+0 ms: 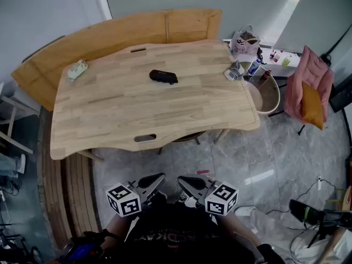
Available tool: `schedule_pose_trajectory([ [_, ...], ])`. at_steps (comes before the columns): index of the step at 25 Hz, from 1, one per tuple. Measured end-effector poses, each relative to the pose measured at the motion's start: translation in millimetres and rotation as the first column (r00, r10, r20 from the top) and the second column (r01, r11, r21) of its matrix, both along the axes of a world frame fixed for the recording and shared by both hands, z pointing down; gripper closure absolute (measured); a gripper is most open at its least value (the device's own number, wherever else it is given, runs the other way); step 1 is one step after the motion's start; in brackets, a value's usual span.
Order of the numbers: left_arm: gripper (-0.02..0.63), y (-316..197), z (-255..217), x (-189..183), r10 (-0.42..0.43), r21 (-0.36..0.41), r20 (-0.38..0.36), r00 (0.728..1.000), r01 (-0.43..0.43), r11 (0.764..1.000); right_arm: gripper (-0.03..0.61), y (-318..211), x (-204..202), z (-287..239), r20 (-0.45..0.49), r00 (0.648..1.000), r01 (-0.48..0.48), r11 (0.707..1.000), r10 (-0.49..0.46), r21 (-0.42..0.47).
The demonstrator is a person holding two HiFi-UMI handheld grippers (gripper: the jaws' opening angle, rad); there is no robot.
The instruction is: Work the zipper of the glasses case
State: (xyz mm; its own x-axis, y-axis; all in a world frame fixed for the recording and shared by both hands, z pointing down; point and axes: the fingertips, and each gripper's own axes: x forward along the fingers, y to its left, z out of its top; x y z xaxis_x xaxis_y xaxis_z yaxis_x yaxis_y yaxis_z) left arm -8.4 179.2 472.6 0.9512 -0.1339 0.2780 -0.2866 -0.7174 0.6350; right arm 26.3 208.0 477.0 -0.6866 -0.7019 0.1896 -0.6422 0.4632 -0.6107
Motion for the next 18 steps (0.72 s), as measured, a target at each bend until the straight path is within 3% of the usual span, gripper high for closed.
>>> schedule_pose_trajectory([
  [18, 0.611, -3.9, 2.4, 4.4, -0.014, -0.017, -0.009, 1.0, 0.014, 1.0, 0.565, -7.5, 4.5, -5.0, 0.027, 1.0, 0.007, 1.0, -0.008, 0.018],
])
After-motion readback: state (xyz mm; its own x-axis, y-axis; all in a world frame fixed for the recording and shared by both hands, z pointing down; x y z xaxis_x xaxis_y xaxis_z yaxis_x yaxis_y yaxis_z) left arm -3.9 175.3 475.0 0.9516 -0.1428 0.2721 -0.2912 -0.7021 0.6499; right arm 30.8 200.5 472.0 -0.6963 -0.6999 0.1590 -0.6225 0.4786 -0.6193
